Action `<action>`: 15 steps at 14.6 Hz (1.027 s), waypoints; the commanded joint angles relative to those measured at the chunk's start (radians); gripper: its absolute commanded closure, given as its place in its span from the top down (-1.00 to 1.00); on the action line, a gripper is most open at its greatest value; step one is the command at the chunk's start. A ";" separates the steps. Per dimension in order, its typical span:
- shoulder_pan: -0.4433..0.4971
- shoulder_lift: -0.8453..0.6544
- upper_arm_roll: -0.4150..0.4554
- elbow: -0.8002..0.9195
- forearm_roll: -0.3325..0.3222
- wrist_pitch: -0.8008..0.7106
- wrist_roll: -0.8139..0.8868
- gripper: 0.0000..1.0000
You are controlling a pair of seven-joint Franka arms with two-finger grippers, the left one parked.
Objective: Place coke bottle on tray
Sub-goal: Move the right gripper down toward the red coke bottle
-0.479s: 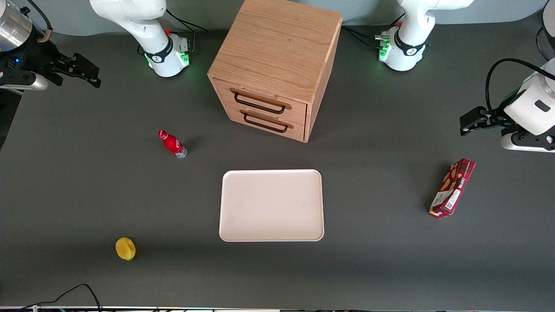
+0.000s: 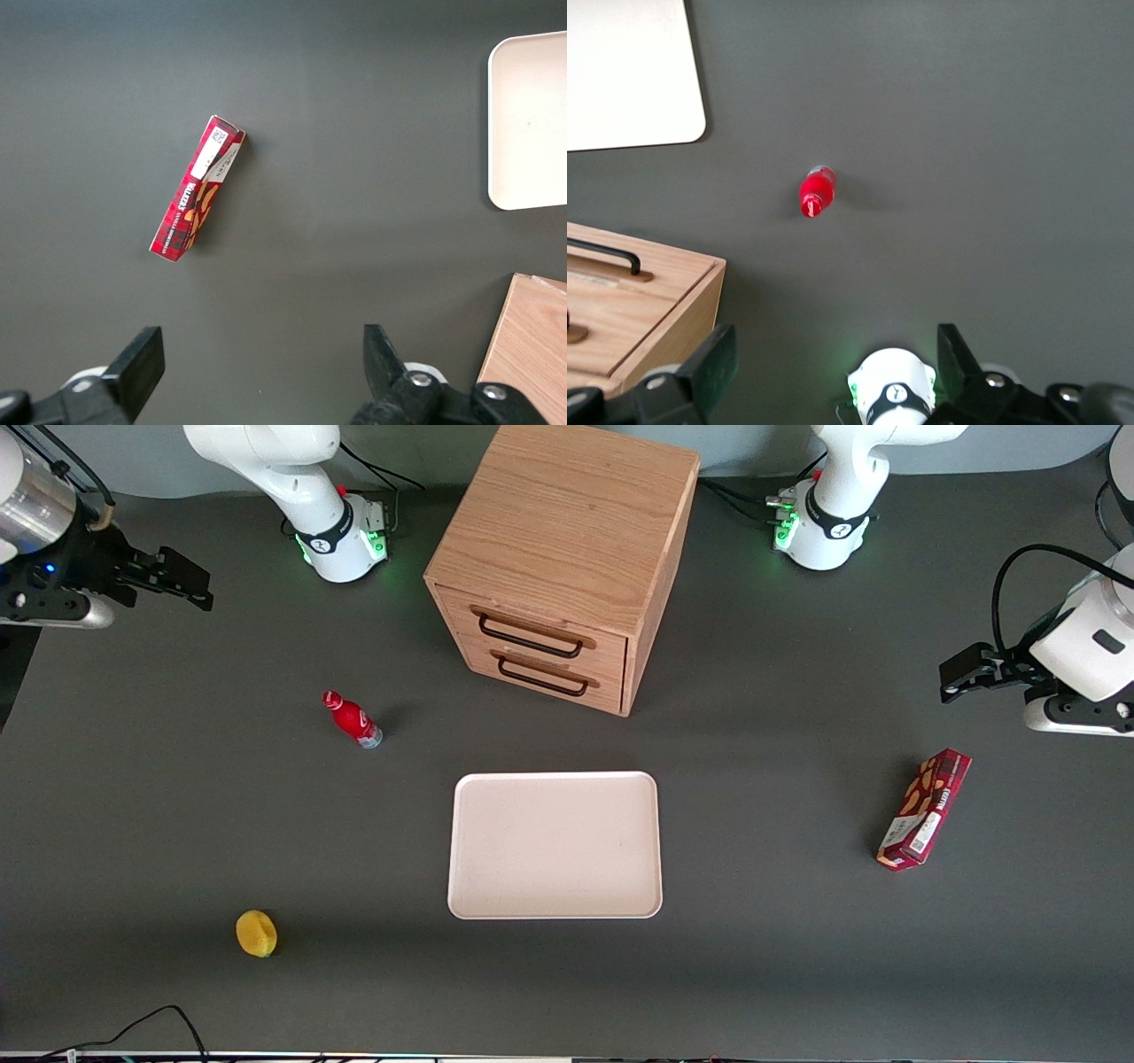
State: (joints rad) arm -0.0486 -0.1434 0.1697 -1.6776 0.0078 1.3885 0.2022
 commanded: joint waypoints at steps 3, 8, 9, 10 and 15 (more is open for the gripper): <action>0.021 -0.036 0.008 -0.438 0.024 0.460 -0.006 1.00; 0.023 -0.012 0.077 -0.762 0.046 0.929 0.068 1.00; 0.023 -0.001 0.080 -0.802 0.046 0.995 0.068 1.00; 0.023 0.005 0.080 -0.829 0.046 1.035 0.069 1.00; 0.023 0.005 0.096 -0.847 0.044 1.041 0.068 -1.00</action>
State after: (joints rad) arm -0.0316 -0.1220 0.2548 -2.5135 0.0340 2.4204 0.2570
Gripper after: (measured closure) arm 0.225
